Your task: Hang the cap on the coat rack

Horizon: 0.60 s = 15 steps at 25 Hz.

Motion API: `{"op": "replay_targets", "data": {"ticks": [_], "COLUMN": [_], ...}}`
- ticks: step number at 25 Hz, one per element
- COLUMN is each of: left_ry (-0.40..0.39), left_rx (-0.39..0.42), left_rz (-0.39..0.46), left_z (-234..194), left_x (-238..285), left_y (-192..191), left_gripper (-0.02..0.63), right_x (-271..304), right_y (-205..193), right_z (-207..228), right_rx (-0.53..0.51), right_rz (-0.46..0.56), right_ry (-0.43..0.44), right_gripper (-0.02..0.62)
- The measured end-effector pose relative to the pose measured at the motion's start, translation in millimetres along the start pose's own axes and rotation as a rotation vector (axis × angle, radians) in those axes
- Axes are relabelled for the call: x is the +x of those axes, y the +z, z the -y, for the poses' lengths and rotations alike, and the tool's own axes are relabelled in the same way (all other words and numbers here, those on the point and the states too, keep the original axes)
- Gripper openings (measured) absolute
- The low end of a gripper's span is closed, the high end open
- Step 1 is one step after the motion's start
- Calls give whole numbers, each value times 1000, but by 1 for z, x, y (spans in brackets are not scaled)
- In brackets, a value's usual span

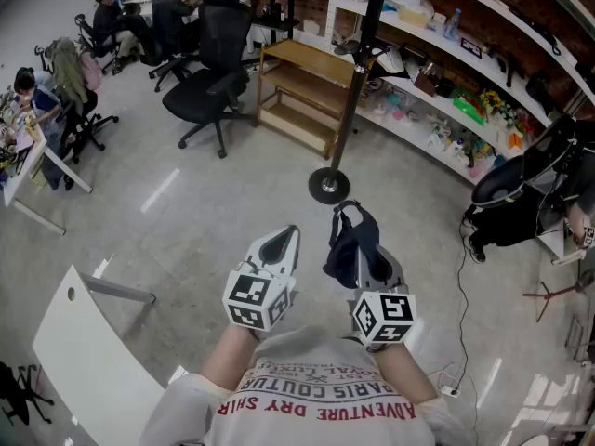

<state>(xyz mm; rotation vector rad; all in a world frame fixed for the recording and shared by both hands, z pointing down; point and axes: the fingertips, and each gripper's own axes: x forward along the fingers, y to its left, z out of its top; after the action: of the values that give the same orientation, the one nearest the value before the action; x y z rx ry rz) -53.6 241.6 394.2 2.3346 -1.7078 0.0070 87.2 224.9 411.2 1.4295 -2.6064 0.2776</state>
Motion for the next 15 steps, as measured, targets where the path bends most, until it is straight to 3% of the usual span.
{"op": "replay_targets", "data": {"ticks": [15], "left_ry": [-12], "left_rx": [-3], "left_rz": [-12], "left_z": [3], "left_x": [-6], "left_y": [-9], "left_gripper": [6], "right_x": [-7], "right_y": [-12], "right_z": [0], "right_rx": [32], "right_rz": [-14], "right_ry": [-17], "right_gripper": [31]}}
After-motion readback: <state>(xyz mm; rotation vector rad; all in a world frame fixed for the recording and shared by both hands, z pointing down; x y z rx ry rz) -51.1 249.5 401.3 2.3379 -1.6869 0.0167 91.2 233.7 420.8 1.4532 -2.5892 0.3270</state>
